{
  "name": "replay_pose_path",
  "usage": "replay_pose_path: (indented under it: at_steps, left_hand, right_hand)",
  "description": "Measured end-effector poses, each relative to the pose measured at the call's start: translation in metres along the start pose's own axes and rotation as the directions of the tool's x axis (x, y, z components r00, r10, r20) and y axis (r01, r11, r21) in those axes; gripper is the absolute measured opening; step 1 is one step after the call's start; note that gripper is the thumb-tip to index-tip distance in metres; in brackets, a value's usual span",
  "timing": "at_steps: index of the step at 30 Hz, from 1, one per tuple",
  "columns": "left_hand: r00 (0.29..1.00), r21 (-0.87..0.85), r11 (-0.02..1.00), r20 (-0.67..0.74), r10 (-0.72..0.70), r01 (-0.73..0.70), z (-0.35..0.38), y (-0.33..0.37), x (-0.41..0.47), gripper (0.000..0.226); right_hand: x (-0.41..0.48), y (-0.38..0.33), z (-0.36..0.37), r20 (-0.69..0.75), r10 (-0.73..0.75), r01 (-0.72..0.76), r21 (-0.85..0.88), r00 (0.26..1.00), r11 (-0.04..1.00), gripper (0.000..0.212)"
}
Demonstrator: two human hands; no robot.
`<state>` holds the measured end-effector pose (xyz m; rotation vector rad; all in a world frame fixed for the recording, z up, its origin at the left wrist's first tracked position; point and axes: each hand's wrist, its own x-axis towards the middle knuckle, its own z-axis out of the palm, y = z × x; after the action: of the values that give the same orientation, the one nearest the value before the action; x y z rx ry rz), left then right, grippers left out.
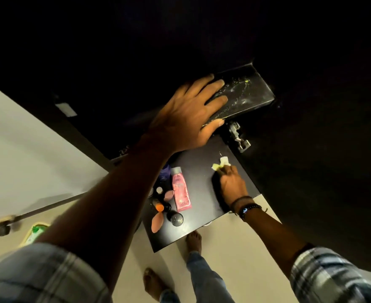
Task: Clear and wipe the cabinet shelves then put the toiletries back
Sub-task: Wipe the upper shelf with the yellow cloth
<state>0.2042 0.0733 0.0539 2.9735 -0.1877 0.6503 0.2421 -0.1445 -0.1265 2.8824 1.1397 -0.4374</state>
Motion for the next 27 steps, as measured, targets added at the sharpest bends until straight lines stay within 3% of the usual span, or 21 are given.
replay_pose_path:
  at_steps: [4,8,11,14,18,22,27]
  left_hand:
    - [1.0,0.003,1.0,0.007,-0.005,0.005,-0.002,0.0,0.0,0.051]
    - [0.998,-0.001,1.0,0.055,-0.007,0.007,-0.001,-0.001,0.002,0.051]
    - [0.998,0.001,1.0,0.059,-0.007,0.007,0.0,-0.001,0.002,0.051]
    - [0.999,0.018,1.0,0.048,-0.005,0.004,0.001,-0.001,0.0,0.05]
    - [0.998,0.025,0.999,0.055,0.023,-0.025,-0.001,-0.001,0.001,0.051]
    - [0.997,-0.013,0.999,0.065,-0.037,0.038,-0.005,-0.001,0.001,0.058]
    - [0.999,0.013,0.999,0.021,-0.048,0.048,-0.02,0.01,-0.004,0.054]
  right_hand:
    - [0.058,0.018,-0.016,-0.065,0.105,-0.109,-0.067,0.992,0.992,0.034]
    - [0.098,-0.016,-0.022,-0.051,0.096,-0.092,0.081,0.994,0.992,0.035]
    - [0.071,-0.046,-0.008,-0.065,0.029,-0.014,0.225,0.997,0.974,0.022]
    - [0.012,-0.045,0.015,-0.061,-0.015,0.03,0.249,0.998,0.968,0.027]
    - [-0.047,0.002,0.027,-0.081,0.161,-0.141,0.214,0.984,0.967,0.033]
    - [-0.039,0.042,0.017,-0.123,0.335,-0.301,0.234,0.934,0.925,0.051]
    - [-0.021,-0.002,0.017,-0.027,0.248,-0.229,0.299,0.968,0.927,0.03]
